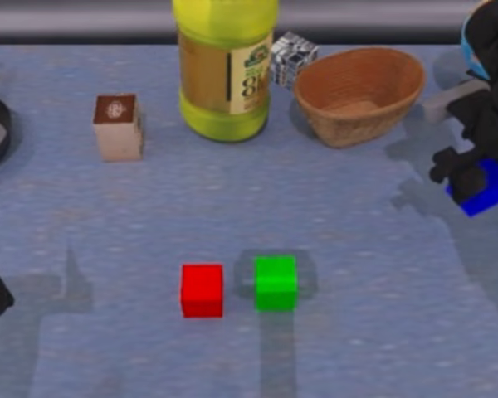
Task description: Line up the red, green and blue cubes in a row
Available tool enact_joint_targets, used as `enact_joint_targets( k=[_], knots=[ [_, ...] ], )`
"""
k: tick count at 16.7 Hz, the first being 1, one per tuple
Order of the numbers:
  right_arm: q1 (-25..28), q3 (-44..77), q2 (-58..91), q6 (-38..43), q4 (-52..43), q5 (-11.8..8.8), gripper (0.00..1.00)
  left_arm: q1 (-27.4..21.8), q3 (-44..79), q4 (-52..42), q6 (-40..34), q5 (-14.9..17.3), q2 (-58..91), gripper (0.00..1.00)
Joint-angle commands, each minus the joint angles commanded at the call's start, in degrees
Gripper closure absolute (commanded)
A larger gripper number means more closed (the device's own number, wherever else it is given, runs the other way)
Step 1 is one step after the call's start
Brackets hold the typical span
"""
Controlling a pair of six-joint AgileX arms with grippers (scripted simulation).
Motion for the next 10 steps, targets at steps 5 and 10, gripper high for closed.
enact_joint_targets(
  k=[5,10],
  knots=[
    [0.2,-0.2,0.2,0.8,0.1,0.0,1.0,0.0,0.0,0.0,0.0,0.0,0.0,0.0],
    [6.9,-1.5,-1.4,12.9,-0.3,0.0,1.0,0.0,0.0,0.0,0.0,0.0,0.0,0.0]
  ],
)
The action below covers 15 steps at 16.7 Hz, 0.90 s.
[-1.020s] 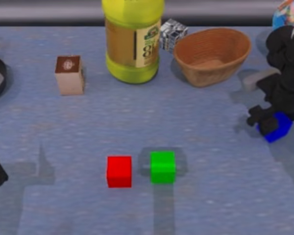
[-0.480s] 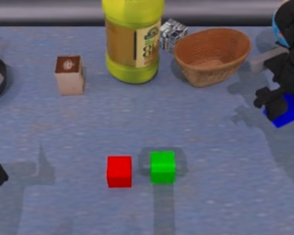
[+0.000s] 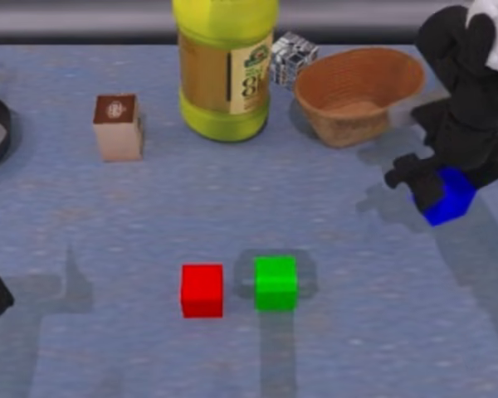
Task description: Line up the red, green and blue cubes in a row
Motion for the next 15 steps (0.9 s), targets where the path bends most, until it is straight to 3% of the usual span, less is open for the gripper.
enact_joint_targets(
  k=[8,11,15],
  knots=[
    [15.5,-6.0,-5.5,34.3,-0.4,0.1,1.0,0.0,0.0,0.0,0.0,0.0,0.0,0.0],
    [18.8,-7.4,-7.5,39.8,0.1,0.2,1.0,0.0,0.0,0.0,0.0,0.0,0.0,0.0],
    [19.2,-7.6,-7.9,40.5,0.2,0.3,1.0,0.0,0.0,0.0,0.0,0.0,0.0,0.0]
  ],
)
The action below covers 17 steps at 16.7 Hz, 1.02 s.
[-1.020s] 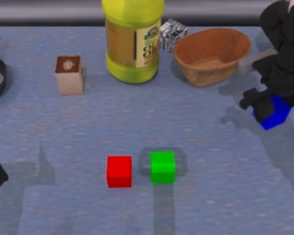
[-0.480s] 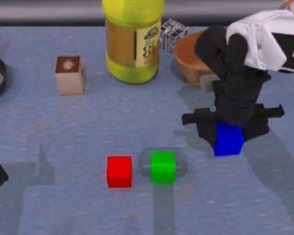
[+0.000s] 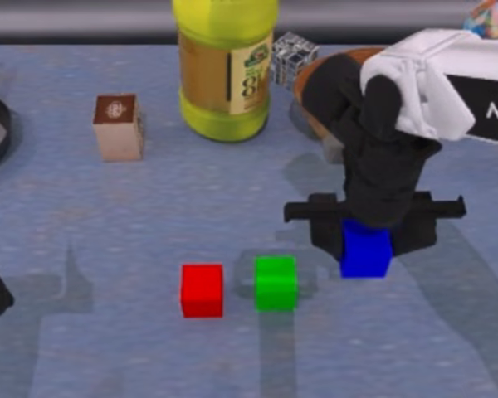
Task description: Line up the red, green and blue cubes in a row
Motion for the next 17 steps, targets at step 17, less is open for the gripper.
enact_joint_targets(
  k=[17],
  knots=[
    [0.2,-8.4,5.9,0.2,14.4,0.0,0.77,0.0,0.0,0.0,0.0,0.0,0.0,0.0]
  ],
)
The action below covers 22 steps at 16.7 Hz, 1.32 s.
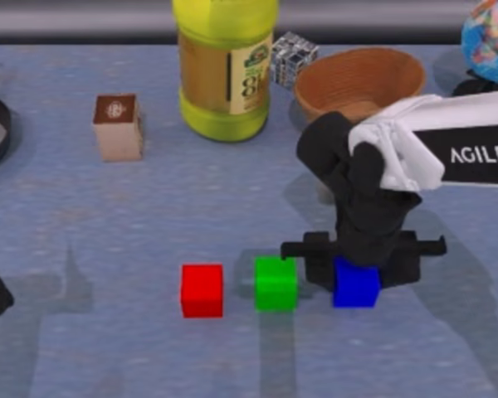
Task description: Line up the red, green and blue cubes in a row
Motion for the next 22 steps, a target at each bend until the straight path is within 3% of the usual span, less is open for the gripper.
enact_joint_targets(
  k=[10,22],
  knots=[
    [0.0,0.0,0.0,0.0,0.0,0.0,0.02,0.0,0.0,0.0,0.0,0.0,0.0,0.0],
    [0.3,1.8,-0.9,-0.1,-2.4,0.0,0.0,0.0,0.0,0.0,0.0,0.0,0.0,0.0]
  ],
)
